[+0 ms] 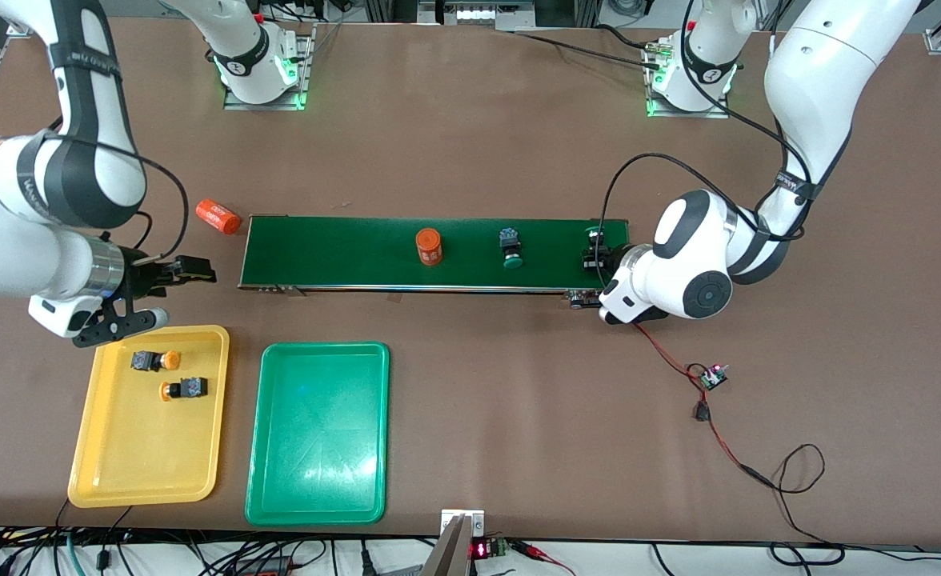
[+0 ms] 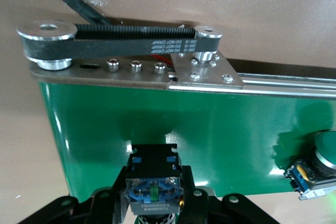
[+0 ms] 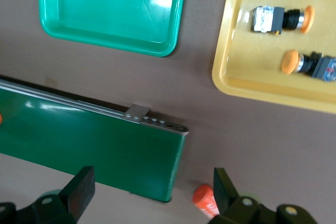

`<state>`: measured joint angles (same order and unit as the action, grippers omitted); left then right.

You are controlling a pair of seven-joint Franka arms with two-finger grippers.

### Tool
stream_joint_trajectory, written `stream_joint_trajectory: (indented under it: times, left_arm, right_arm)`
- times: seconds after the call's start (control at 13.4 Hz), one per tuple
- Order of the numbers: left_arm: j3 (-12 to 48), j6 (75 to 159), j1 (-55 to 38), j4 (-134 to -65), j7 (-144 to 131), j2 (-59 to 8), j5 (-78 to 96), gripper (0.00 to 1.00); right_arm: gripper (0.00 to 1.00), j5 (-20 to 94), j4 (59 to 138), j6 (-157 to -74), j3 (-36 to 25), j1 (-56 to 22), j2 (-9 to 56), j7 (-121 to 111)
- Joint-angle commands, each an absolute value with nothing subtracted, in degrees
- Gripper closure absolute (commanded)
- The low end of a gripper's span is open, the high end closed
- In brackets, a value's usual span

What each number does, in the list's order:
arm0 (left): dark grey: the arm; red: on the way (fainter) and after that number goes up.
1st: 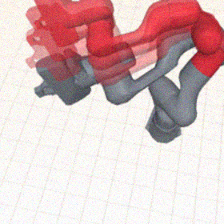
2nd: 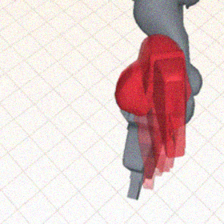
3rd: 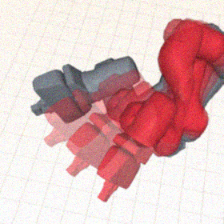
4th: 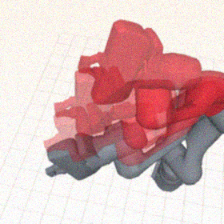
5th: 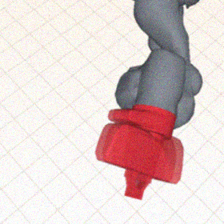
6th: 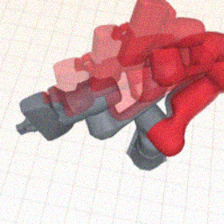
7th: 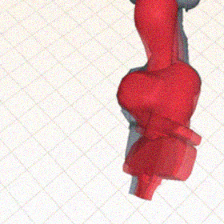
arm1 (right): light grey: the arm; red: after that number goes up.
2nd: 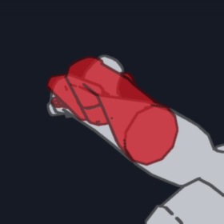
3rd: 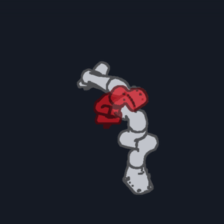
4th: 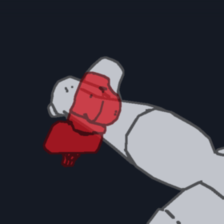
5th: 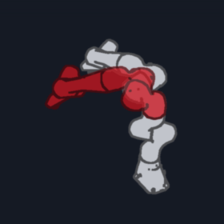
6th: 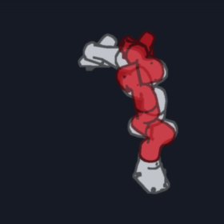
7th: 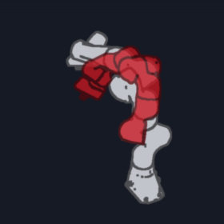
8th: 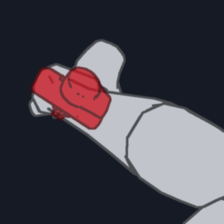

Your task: Sort buttons by color to trays

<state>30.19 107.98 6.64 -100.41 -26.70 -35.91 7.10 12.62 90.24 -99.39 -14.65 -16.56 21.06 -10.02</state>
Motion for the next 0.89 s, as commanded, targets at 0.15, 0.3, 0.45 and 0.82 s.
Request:
stream_joint_trajectory:
  times: [0.15,0.3,0.45,0.82]
  left_arm:
    - [30.4,107.6,7.3,-99.7,-26.9,-34.2,6.4,0.00]
    - [30.3,105.7,8.5,-98.4,-27.0,-31.2,6.4,0.00]
    - [29.4,100.2,10.0,-93.8,-27.0,-29.3,6.4,0.00]
    - [23.6,96.9,10.5,-91.1,-18.1,-22.3,-0.5,0.00]
  right_arm:
    - [0.00,6.3,91.6,-97.8,-14.4,-17.1,14.2,-1.4]
    - [0.00,5.2,91.6,-97.6,-14.4,-12.0,11.1,-1.8]
    - [0.00,1.9,91.7,-97.6,-13.7,-7.4,9.0,-2.5]
    - [0.00,1.1,91.5,-95.6,-4.4,2.9,6.4,-3.1]
